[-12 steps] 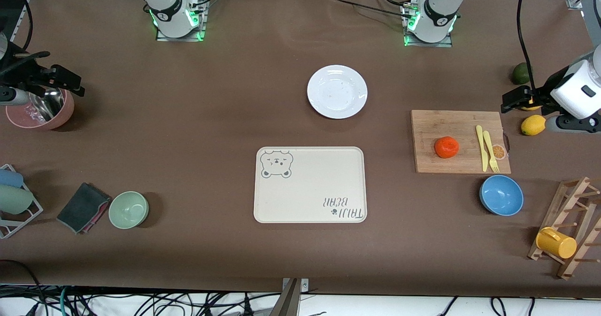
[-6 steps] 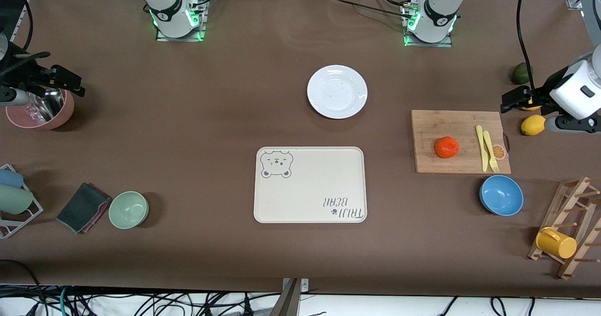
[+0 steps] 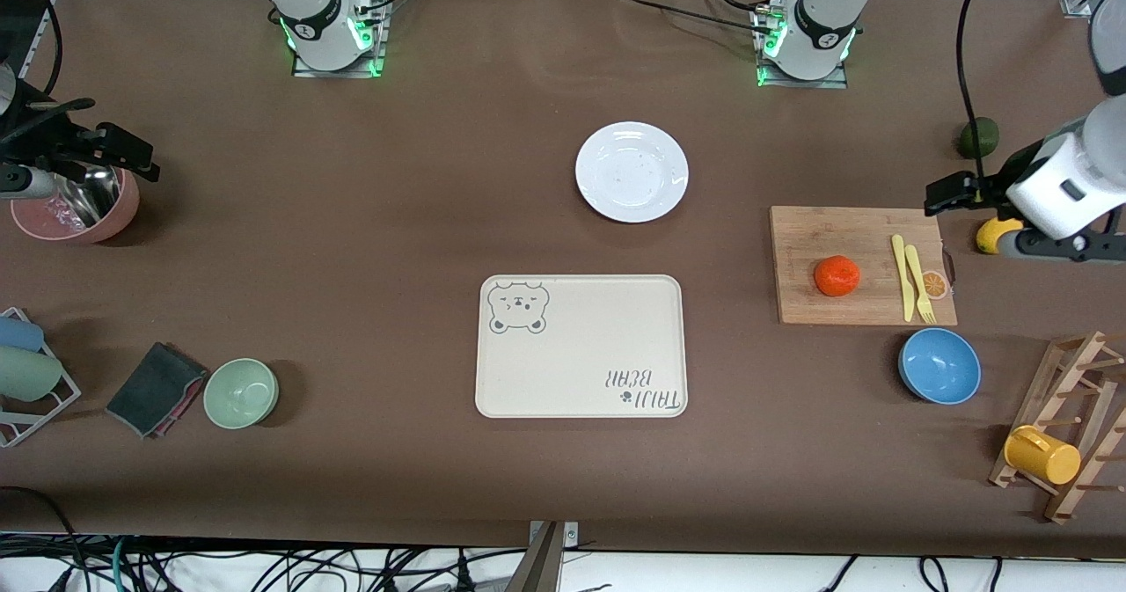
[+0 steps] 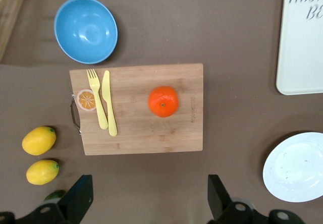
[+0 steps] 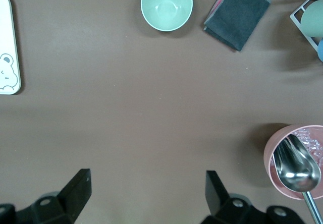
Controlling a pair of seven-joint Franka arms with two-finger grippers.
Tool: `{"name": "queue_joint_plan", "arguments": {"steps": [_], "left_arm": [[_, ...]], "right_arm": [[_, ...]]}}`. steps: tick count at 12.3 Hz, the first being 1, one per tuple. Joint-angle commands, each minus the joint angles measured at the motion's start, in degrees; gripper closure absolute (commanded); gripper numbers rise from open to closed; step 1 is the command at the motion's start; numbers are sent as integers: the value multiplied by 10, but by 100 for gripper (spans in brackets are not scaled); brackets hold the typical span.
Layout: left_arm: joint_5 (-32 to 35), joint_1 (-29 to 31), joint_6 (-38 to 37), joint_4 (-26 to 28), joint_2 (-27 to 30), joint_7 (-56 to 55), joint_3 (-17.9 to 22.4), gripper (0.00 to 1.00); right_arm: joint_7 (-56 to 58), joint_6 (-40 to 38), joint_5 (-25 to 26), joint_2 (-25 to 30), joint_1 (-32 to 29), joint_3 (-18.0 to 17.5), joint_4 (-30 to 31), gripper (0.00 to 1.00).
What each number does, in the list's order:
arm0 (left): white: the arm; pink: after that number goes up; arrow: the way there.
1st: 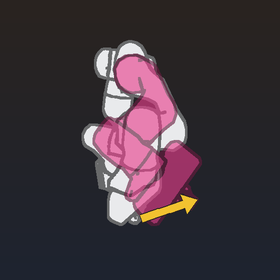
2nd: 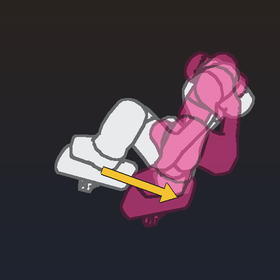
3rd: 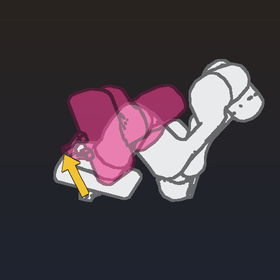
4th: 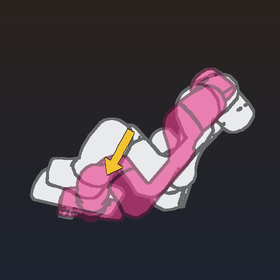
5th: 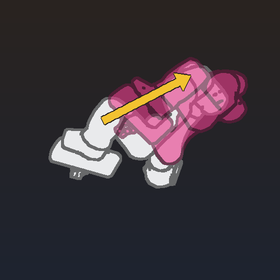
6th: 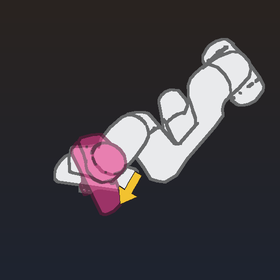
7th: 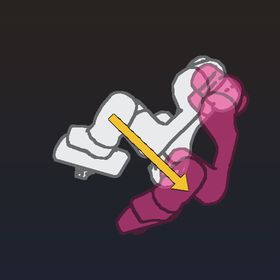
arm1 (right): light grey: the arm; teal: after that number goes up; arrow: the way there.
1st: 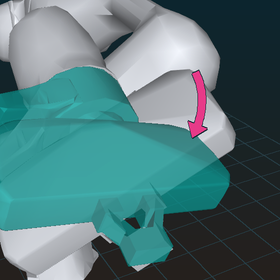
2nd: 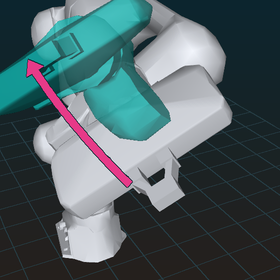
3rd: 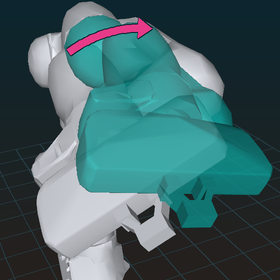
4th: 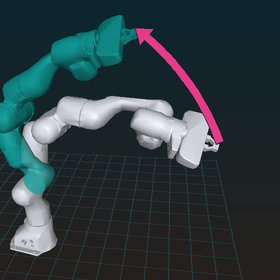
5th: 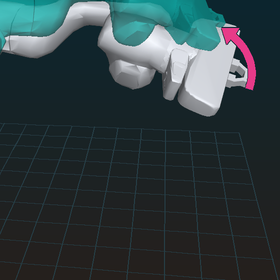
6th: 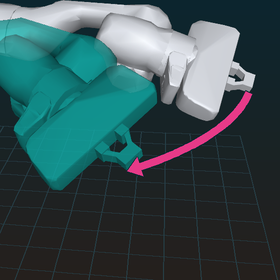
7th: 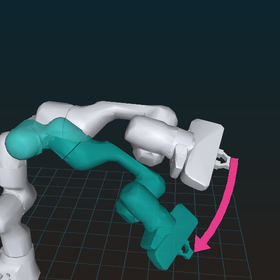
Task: Place orange and plate with both arms
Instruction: 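Move the left gripper down over the orange on the cutting board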
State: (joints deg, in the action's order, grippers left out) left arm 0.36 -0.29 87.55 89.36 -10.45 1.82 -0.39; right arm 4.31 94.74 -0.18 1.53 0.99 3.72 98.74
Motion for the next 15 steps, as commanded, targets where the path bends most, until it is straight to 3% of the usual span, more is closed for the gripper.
{"name": "queue_joint_plan", "arguments": {"steps": [1,3,6,10,15], "left_arm": [[-2,-5,2,-4,-83,12,-1,0],[16,-6,28,11,-114,14,-1,0],[26,-4,186,136,-111,11,-3,0],[26,3,301,223,-113,-3,-3,0],[20,3,360,261,-127,-20,-3,0]], "right_arm": [[-4,-10,-6,-6,-1,-1,-16,0],[-3,-10,-7,-6,-1,-1,-16,0],[-3,-10,-7,-6,-1,-1,-16,0],[-4,-10,-7,-6,-2,-1,-16,0],[-4,-10,-6,-6,-1,-1,-16,0]]}}
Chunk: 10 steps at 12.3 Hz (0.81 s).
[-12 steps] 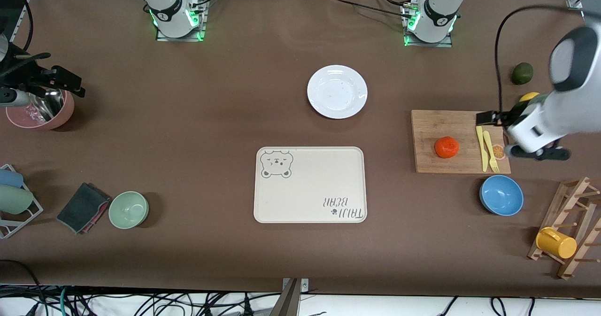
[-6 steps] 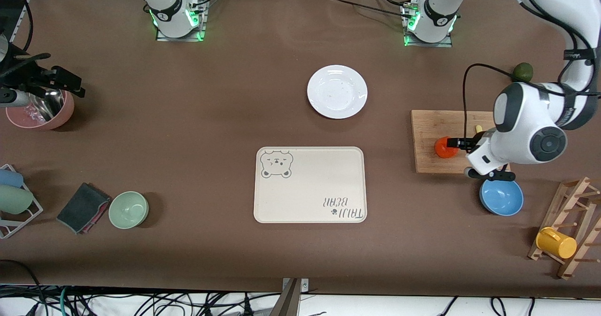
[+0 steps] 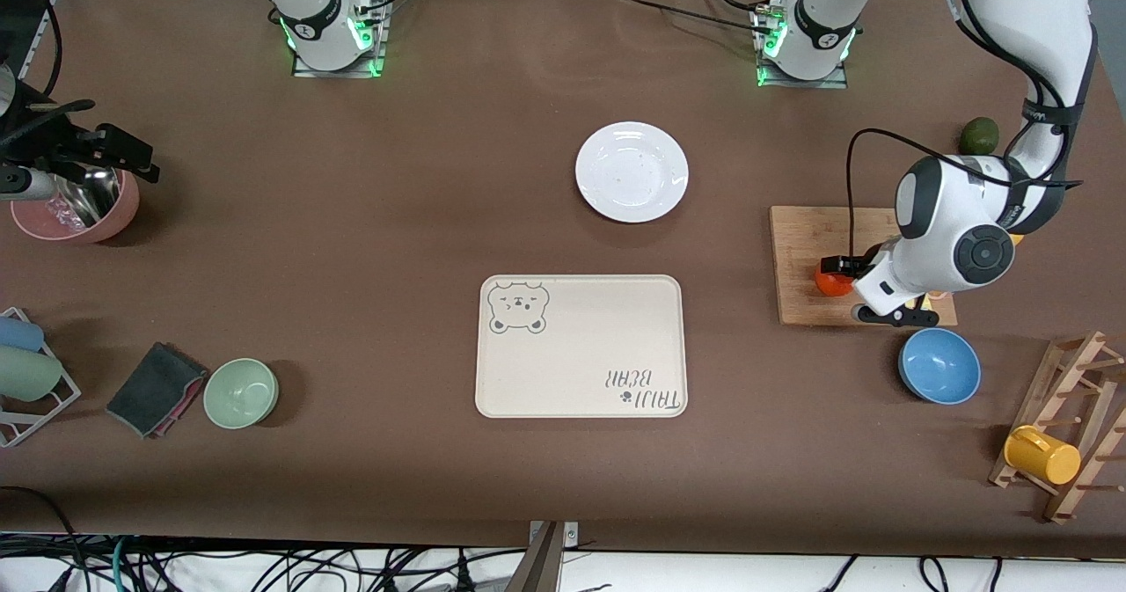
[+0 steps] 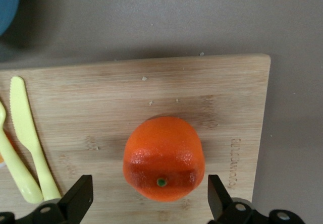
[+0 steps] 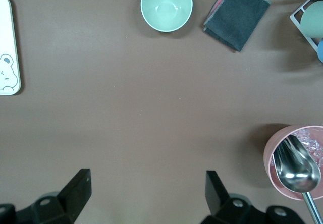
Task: Place orange and plate with both arms
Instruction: 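Close the left gripper on the orange and lift it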
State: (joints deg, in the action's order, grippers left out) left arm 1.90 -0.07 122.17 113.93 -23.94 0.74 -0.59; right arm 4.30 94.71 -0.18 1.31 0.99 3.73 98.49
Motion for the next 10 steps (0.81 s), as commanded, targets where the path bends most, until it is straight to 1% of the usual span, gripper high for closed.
{"name": "queue_joint_plan", "arguments": {"steps": [1,4,10], "left_arm": [[5,1,22,16,1,-9,-1,0],[3,-2,44,16,-15,-22,-2,0],[3,-5,60,16,-36,-26,-2,0]], "right_arm": [[-5,-10,-7,-4,-1,-1,-14,0],[-6,-10,-7,-4,-1,-1,-14,0],[-5,-10,-6,-4,-1,-1,-13,0]]}}
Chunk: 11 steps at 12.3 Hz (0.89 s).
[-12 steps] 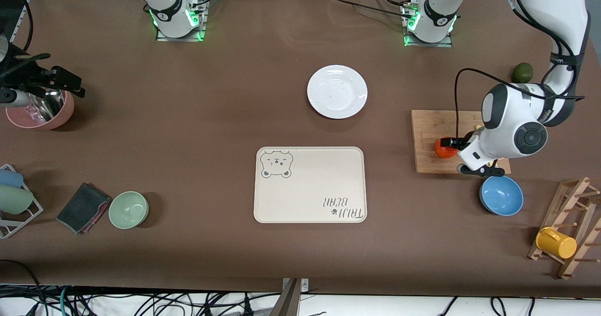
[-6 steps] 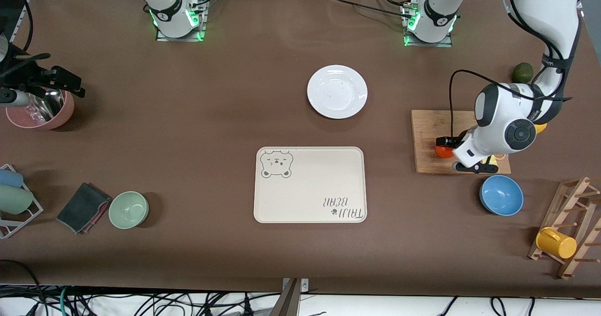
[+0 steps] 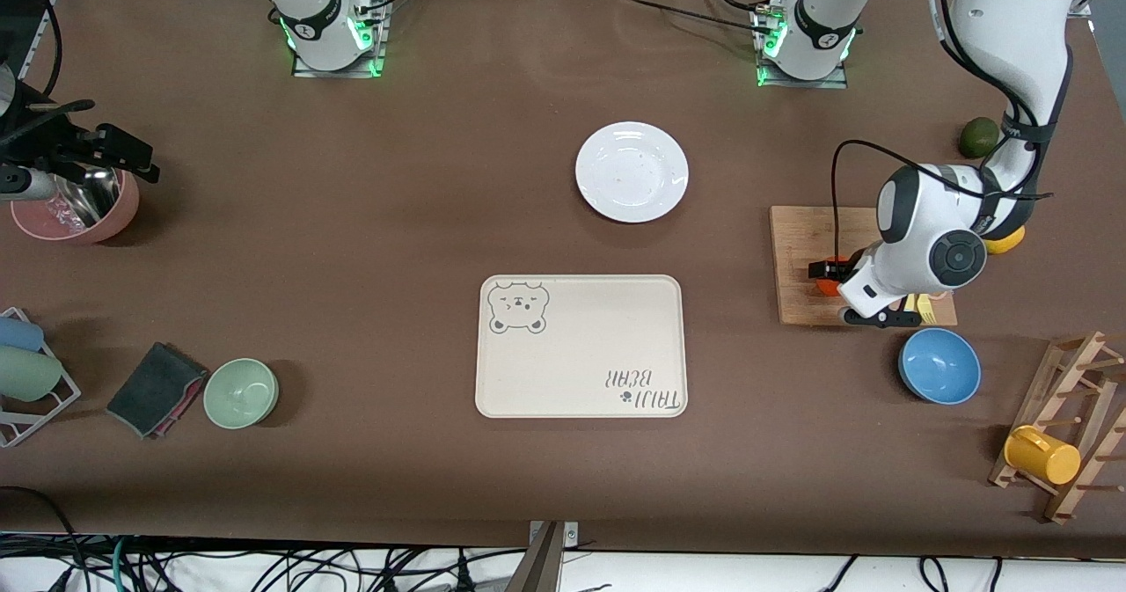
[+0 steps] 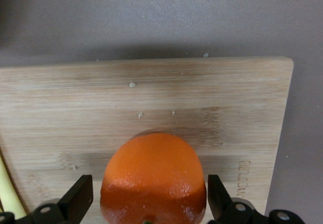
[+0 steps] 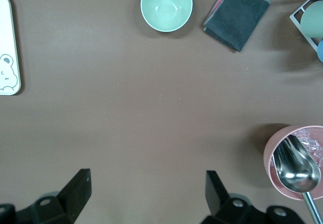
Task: Place orange and plate with both arms
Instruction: 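Close the left gripper on the orange and lift it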
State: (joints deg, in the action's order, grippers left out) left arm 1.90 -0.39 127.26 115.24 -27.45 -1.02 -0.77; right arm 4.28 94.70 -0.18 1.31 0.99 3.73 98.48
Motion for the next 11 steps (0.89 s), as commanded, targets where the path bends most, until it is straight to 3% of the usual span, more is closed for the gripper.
{"name": "queue_joint_plan", "arguments": {"steps": [1,3,4,6,8,11], "left_arm": [[3,-2,9,3,-2,-8,1,1],[4,-2,8,4,-1,-8,0,45],[4,-2,8,3,-2,-8,1,55],[8,-4,3,0,-1,-7,0,69],[7,-5,-21,-14,16,-19,-7,73],[8,-6,-50,-20,23,-146,-79,73]], "right_arm": [[-6,-10,-6,-4,-1,-1,-14,0],[-3,-10,-6,-3,-1,-1,-14,0],[-2,-10,-7,-3,-1,-1,-14,0],[-3,-10,-6,-3,-1,-1,-14,0],[-2,-10,-7,-4,-1,-1,-14,0],[-2,-10,-7,-3,-1,-1,-14,0]]}}
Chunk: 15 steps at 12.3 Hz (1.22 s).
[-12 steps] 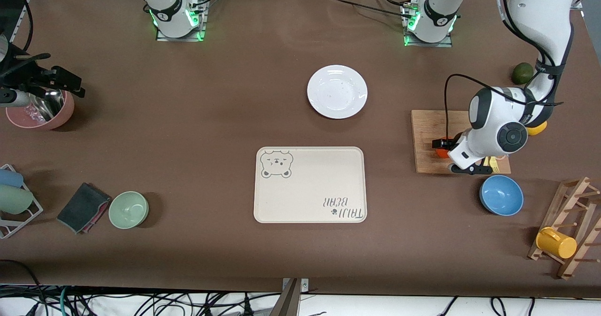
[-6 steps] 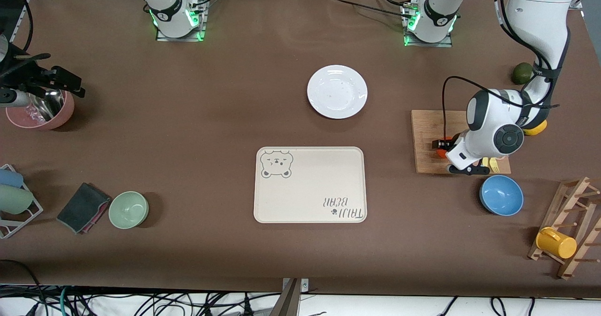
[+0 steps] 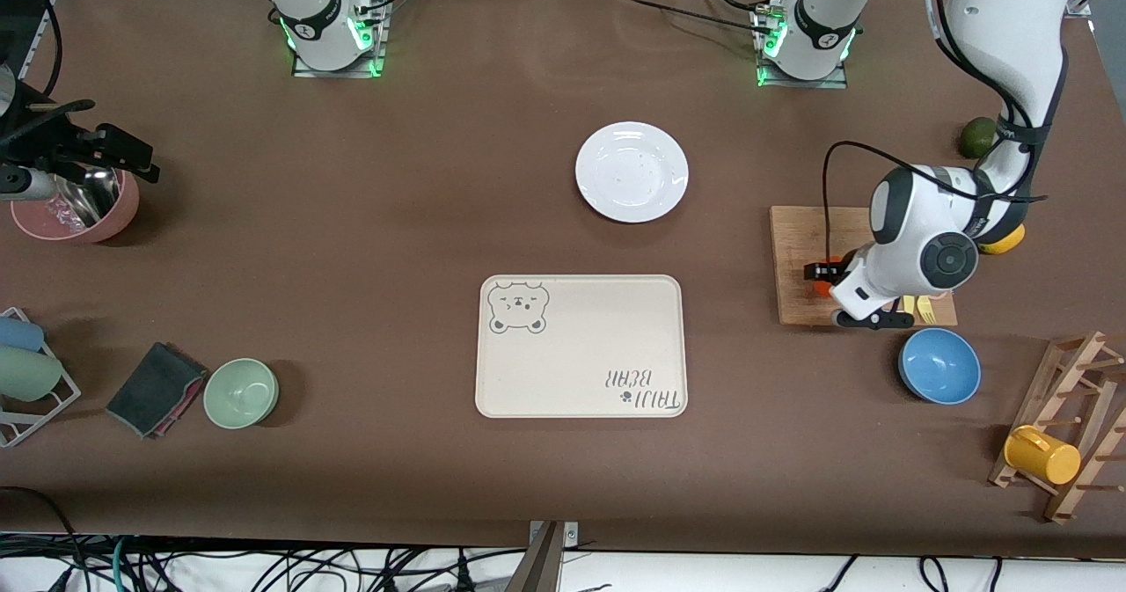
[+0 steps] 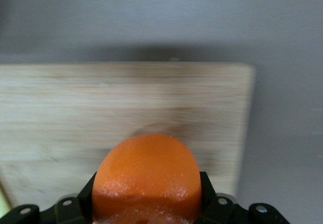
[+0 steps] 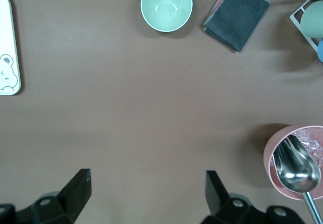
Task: Place orange and plate with both arms
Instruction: 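Carry the orange with the left gripper onto the white plate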
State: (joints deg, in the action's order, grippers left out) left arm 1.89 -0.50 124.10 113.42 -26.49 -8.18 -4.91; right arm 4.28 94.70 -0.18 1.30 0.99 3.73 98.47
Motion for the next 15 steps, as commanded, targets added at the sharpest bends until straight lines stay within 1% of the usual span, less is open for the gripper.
{"name": "queue_joint_plan", "arguments": {"steps": [1,4,6,8,10,12,15], "left_arm": [[8,-4,-19,-2,18,-126,-68,73],[5,-4,-23,0,20,-276,-160,72],[3,-6,-23,4,14,-347,-217,69],[3,-14,-32,6,0,-410,-258,68],[-15,-33,-53,7,-4,-451,-281,69],[-45,-79,-53,9,-15,-467,-284,69],[-45,-137,-47,4,-54,-489,-282,69]], "right_arm": [[1,-10,-7,-4,-2,-1,-13,0],[1,-10,-7,-4,-1,-1,-13,0],[0,-10,-7,-4,-1,-1,-13,0],[0,-10,-7,-4,-1,-1,-13,0],[1,-10,-7,-4,-1,-1,-13,0],[1,-10,-7,-4,-1,-1,-13,0],[0,-10,-7,-3,-1,-1,-13,0]]}}
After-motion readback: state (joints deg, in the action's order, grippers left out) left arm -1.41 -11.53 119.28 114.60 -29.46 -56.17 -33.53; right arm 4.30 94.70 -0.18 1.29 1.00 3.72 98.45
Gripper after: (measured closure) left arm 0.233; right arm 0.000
